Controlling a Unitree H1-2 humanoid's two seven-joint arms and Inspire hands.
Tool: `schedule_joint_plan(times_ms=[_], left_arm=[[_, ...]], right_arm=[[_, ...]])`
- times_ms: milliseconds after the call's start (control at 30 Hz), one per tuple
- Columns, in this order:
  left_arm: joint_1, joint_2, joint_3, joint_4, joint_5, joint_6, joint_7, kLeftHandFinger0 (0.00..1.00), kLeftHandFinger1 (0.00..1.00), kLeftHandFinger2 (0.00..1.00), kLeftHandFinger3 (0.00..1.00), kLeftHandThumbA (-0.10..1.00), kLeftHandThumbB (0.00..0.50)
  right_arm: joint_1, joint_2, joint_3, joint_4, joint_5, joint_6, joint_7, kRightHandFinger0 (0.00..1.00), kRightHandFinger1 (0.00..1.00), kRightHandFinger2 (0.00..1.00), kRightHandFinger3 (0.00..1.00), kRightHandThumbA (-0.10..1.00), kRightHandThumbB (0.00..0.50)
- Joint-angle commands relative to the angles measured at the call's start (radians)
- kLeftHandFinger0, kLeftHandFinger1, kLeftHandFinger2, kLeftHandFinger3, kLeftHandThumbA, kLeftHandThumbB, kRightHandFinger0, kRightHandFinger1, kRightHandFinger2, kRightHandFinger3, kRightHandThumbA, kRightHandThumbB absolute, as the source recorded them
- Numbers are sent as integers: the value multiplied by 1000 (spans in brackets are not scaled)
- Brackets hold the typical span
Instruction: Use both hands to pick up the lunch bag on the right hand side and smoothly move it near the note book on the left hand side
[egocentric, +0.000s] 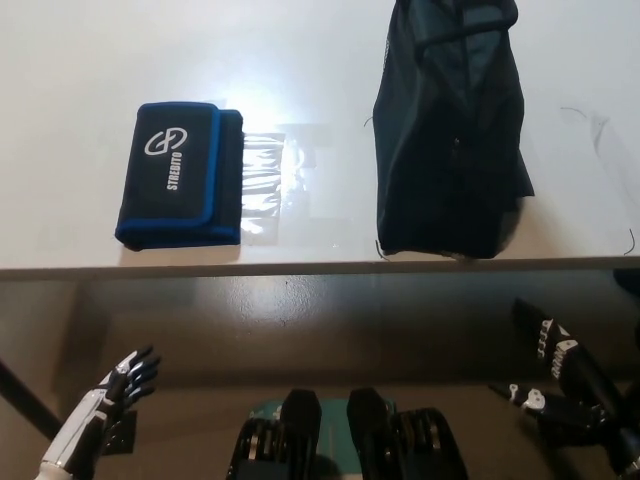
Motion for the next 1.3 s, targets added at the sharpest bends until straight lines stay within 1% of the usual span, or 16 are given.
schedule_joint_plan(times_ms=[0,33,67,133,200,367,400,533,600,733,800,867,967,1000,1067,1267], left_arm=[[12,29,-2,-108,-47,8,-49,1000,1000,1000,1000,1000,446],[12,31,-1,-127,-50,-5,-54,1000,1000,1000,1000,1000,427],[13,36,-1,-149,-54,-11,-60,1000,1000,1000,1000,1000,418],[13,43,1,-192,-57,3,-64,1000,1000,1000,1000,1000,449],[5,44,4,-249,-54,5,-63,1000,1000,1000,1000,1000,432],[-32,30,11,-336,-66,29,-49,1000,1000,1000,1000,1000,444],[-40,32,12,-357,-68,49,-48,1000,1000,1000,1000,1000,460],[-84,30,19,-384,-73,61,-41,1000,1000,1000,1000,1000,450],[-126,29,25,-368,-73,51,-38,1000,1000,1000,1000,1000,437],[-183,21,29,-358,-64,97,-21,1000,1000,1000,1000,1000,484],[-227,13,30,-335,-76,112,-19,1000,1000,1000,1000,1000,462],[-270,2,29,-299,-85,110,-20,1000,1000,1000,1000,1000,464],[-330,-13,26,-258,-94,113,-22,1000,1000,1000,1000,1000,461],[-359,-15,23,-238,-97,114,-28,1000,1000,1000,1000,1000,412],[-412,-21,15,-202,-72,112,-27,1000,1000,1000,1000,1000,432],[-543,-52,-1,-73,-5,134,10,1000,1000,1000,1000,1000,423]], right_arm=[[-7,-5,-45,-82,166,13,66,1000,1000,1000,1000,1000,364],[-7,-4,-49,-94,184,13,72,1000,1000,1000,1000,1000,359],[-6,-5,-54,-109,198,19,75,1000,1000,1000,1000,1000,375],[-4,-8,-58,-139,215,34,79,1000,1000,1000,1000,1000,394],[2,-14,-64,-190,245,63,82,1000,1000,1000,1000,1000,411],[-5,-18,-84,-263,299,108,80,1000,1000,1000,1000,1000,413],[-10,-17,-90,-271,310,112,81,1000,1000,1000,1000,1000,415],[-28,-20,-113,-308,344,149,71,1000,1000,1000,1000,1000,445],[-53,-16,-136,-318,409,182,71,1000,1000,1000,1000,1000,430],[-84,-22,-172,-296,471,207,79,1000,1000,1000,1000,1000,447],[-112,-26,-195,-272,499,212,85,1000,1000,1000,1000,1000,443],[-141,-31,-216,-249,506,214,81,1000,1000,1000,1000,1000,445],[-185,-25,-252,-219,540,227,73,1000,1000,1000,1000,1000,417],[-204,-29,-258,-204,538,223,83,1000,1000,1000,1000,1000,403],[-245,-27,-279,-174,546,239,68,1000,1000,1000,1000,1000,431],[-357,-24,-304,-82,545,240,82,1000,1000,1000,1000,1000,447]])
